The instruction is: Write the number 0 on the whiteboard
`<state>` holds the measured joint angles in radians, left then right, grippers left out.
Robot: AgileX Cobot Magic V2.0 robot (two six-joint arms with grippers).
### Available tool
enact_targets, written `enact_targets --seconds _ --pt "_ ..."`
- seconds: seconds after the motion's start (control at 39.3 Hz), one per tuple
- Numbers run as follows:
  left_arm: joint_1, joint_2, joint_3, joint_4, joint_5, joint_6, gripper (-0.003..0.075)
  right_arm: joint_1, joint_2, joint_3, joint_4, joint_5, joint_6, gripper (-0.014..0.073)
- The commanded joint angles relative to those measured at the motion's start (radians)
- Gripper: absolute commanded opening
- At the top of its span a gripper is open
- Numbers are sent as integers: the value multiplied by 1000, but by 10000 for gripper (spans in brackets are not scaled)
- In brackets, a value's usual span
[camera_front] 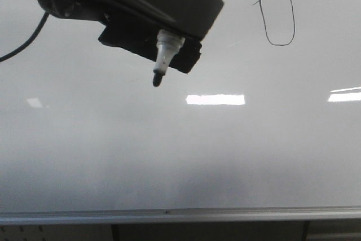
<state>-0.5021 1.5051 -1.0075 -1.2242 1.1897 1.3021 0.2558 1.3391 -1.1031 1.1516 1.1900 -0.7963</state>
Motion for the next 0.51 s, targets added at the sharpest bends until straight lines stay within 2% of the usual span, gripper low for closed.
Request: enact_targets --seconds 0.0,0.28,0.38,0.48 --pt "-7 -38 -28 -80 75 2 332 1 -32 -24 79 4 -15 -61" --pt "-7 -38 -28 -71 75 2 -13 1 -32 -24 66 5 -17 -61" --pt "-7 -38 -28 -65 75 2 -19 1 -32 -24 65 1 -17 -50" --pt "-7 -38 -28 -57 75 2 -19 1 -32 -24 65 -5 -17 51"
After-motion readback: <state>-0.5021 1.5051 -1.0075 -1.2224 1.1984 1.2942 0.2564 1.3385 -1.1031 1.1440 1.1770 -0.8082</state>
